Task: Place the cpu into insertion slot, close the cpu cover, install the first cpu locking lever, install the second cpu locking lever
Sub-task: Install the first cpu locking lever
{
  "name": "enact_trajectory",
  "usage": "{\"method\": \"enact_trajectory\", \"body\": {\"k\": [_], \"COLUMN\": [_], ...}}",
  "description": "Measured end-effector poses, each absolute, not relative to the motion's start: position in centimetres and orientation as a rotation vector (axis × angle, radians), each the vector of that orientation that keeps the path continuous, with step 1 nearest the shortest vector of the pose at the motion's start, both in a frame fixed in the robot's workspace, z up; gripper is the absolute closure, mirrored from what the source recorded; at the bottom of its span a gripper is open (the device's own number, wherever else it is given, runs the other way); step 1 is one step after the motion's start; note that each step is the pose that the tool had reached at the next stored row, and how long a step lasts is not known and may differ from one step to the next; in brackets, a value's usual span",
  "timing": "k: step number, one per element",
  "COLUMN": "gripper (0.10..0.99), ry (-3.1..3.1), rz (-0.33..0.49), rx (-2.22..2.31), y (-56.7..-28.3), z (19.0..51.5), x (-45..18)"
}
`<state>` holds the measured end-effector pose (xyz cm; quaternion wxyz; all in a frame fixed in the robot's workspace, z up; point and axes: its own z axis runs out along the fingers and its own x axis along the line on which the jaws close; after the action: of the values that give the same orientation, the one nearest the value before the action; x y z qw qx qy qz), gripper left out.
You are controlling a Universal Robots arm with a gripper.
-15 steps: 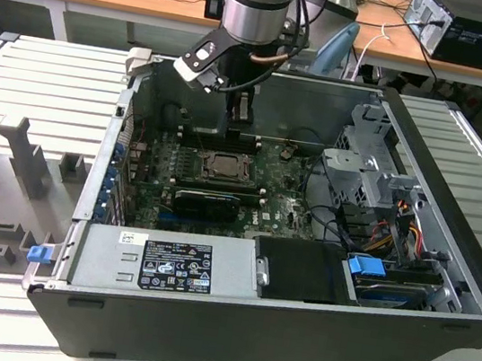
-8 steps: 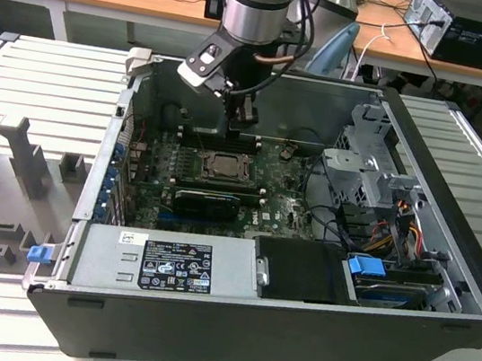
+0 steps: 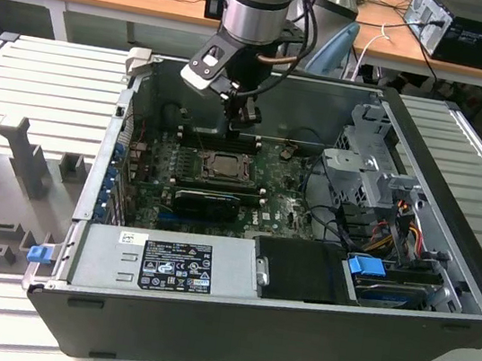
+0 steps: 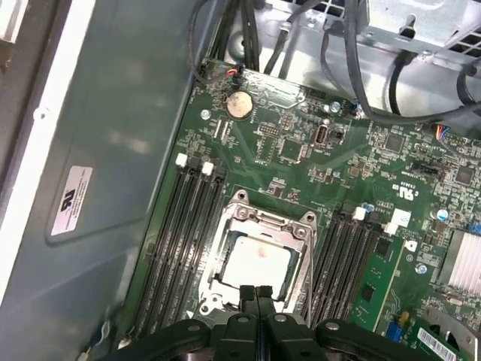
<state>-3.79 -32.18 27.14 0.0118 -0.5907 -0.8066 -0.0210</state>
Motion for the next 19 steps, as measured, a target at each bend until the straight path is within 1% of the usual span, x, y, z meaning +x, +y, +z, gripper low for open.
{"method": "enact_trajectory", "body": {"k": [19], "gripper": [0.980], "ry": [-2.699], "rz": [-0.061], "rx": [-1.552], "y": [-32.41], "z": [27.13], "x": [-3.86]}}
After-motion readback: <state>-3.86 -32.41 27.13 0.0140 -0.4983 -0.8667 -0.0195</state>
